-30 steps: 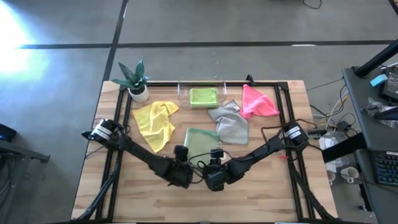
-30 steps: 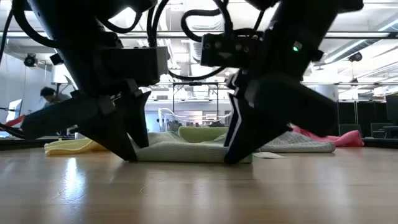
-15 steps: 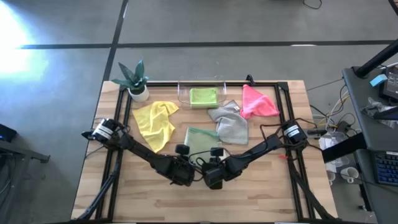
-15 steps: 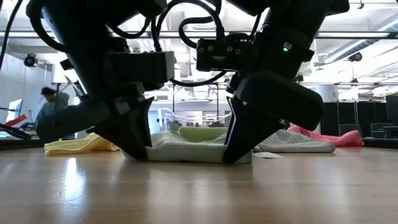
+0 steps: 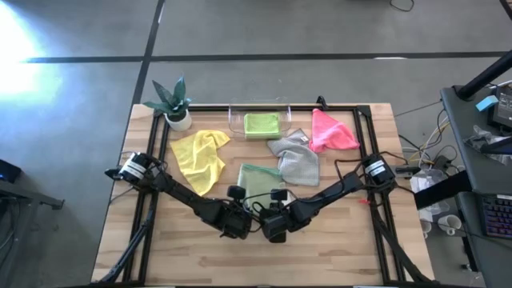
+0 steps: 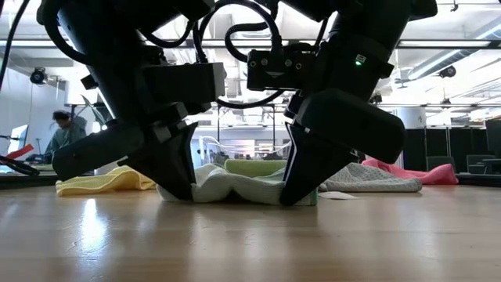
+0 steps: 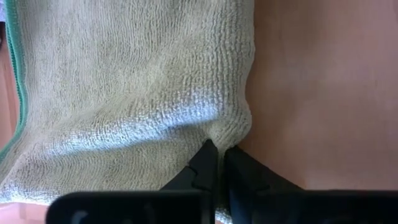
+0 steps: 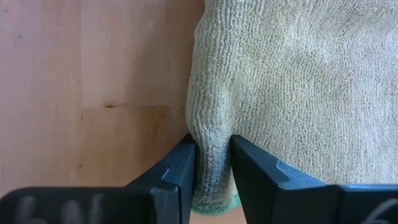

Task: Fold microfiber towels
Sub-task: Put the light green microfiber cloth into the transparent bin

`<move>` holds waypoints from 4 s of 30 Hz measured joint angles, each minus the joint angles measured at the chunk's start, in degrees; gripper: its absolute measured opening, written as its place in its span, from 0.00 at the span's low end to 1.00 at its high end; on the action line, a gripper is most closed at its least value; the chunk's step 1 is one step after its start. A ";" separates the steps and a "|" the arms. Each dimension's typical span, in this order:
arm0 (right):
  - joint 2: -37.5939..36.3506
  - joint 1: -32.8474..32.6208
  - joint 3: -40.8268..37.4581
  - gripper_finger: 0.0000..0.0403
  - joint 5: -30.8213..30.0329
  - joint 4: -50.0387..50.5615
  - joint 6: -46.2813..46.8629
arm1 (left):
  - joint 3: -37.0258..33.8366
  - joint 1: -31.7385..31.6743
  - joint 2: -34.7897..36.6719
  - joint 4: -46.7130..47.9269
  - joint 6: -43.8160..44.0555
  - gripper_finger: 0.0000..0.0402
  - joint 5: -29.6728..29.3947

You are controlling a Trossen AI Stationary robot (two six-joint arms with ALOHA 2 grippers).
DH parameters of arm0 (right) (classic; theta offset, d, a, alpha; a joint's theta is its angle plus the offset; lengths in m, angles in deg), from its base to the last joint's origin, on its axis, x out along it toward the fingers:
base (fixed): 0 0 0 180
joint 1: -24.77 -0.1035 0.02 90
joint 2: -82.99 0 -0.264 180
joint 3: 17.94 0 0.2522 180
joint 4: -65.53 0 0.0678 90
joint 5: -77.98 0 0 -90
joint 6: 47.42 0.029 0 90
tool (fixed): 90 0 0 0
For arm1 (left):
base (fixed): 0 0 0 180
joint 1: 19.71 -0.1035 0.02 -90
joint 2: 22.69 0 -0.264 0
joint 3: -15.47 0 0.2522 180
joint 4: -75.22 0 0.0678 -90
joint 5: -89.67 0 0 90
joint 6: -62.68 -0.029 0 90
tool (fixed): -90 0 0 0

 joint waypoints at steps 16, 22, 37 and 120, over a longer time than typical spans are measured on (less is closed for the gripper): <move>-1.61 -0.13 -0.23 0.21 3.01 1.23 0.70 | 0.03 0.00 1.09 0.37 0.15 0.00 1.25; -1.71 -0.11 -0.21 0.21 4.32 1.12 1.38 | 0.11 -0.11 2.22 0.44 0.22 0.00 1.18; -1.71 -0.07 -0.08 0.21 9.35 0.46 2.61 | 0.11 -0.11 2.44 0.39 0.22 0.00 1.38; -7.65 44.98 45.67 0.02 -1.64 19.33 -35.47 | 20.74 -50.06 24.01 -1.49 -36.02 0.00 6.01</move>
